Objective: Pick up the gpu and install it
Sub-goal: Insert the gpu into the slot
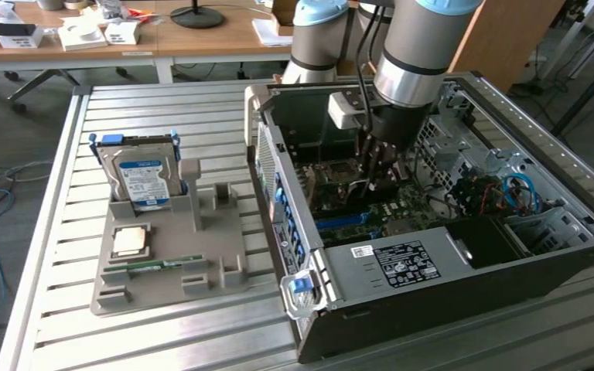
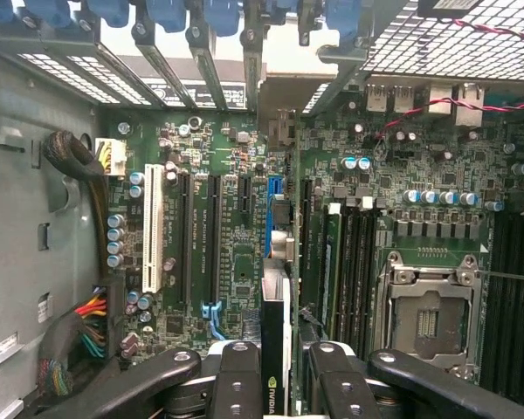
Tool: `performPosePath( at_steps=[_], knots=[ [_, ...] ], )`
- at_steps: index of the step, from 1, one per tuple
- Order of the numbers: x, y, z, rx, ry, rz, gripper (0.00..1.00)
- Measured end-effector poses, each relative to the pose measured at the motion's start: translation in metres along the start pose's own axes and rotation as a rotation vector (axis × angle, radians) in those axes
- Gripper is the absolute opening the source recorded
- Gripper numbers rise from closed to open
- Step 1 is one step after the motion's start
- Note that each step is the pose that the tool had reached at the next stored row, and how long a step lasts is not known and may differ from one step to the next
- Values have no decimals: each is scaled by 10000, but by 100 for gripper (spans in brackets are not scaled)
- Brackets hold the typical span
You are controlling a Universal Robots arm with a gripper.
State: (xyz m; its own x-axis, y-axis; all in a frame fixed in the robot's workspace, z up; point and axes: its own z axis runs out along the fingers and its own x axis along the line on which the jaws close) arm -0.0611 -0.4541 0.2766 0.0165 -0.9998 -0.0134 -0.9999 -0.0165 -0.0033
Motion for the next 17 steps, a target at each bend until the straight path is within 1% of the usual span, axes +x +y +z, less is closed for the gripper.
performPosePath(
  at_steps=[17],
  knots=[
    [-1,42,6,1,1,0,26]
  ],
)
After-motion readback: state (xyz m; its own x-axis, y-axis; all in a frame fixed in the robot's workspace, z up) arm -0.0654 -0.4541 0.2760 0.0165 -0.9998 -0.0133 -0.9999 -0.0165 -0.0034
